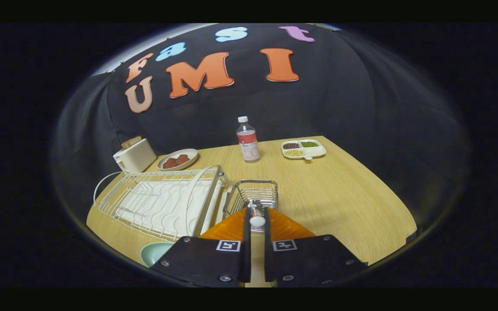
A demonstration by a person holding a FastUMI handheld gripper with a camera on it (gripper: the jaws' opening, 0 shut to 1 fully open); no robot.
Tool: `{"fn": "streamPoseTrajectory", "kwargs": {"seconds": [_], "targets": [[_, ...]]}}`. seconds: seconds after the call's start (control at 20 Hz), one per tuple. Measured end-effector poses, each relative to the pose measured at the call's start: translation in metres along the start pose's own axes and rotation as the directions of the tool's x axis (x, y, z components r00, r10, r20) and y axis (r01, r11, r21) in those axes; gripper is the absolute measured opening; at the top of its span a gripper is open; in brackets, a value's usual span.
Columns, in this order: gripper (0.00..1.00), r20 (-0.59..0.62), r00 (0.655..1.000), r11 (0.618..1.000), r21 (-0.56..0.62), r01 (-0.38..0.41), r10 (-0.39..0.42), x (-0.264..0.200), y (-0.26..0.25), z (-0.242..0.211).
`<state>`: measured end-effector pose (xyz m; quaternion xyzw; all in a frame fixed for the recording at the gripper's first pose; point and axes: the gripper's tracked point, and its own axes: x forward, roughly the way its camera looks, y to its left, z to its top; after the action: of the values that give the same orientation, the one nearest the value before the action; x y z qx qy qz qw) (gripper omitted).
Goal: Take the plate from the dish rack, then take the spoon from the basket and place it into the plate.
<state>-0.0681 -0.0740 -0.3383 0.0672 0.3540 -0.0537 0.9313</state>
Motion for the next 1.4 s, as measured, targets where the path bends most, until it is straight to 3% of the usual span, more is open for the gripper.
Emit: {"fn": "streamPoseTrajectory", "kwargs": {"seconds": [0.45,0.8,1.4], "targets": [[0.10,0.019,0.999,0.999,0.010,-0.036,0.036,-0.041,-0.003,0.046],[0.10,0.070,0.988,0.990,0.030,-0.140,0.137,-0.093,0.015,0.070],[0.10,0.016,0.930,0.929,-0.053,-0.367,0.368,-0.162,0.071,0.033]]}}
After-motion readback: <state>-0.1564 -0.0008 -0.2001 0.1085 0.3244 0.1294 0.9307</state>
